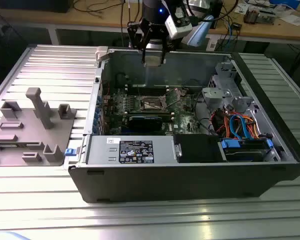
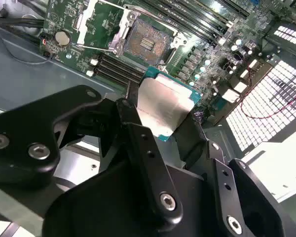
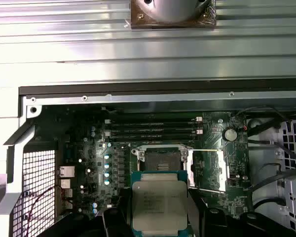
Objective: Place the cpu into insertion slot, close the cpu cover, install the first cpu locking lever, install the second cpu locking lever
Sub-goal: 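Place the cpu into insertion slot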
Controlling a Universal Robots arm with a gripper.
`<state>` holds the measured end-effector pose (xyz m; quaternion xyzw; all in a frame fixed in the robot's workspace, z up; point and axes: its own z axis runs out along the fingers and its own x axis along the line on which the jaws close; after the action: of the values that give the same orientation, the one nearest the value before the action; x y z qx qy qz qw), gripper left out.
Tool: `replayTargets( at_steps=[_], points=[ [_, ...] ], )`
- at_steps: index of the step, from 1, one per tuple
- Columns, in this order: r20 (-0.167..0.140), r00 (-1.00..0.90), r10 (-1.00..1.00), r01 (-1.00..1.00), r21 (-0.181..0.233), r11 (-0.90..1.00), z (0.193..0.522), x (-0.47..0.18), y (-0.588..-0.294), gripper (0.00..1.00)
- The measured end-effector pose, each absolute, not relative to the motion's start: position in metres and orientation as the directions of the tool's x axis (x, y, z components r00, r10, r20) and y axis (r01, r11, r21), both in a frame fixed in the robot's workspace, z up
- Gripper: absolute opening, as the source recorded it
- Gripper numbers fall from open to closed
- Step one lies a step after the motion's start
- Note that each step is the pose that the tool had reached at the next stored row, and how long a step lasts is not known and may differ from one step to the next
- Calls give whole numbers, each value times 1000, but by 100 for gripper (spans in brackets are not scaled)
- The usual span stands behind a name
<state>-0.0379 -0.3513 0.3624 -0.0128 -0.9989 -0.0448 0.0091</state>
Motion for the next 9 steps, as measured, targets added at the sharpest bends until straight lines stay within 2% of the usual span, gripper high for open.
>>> replayTargets(
  at_steps=[6, 9],
  points=[
    [19, -999, 26, 28, 89, 996, 362, -38, -351, 54],
    [19, -992, 123, 124, 89, 988, 362, -38, -351, 54]
  ],
)
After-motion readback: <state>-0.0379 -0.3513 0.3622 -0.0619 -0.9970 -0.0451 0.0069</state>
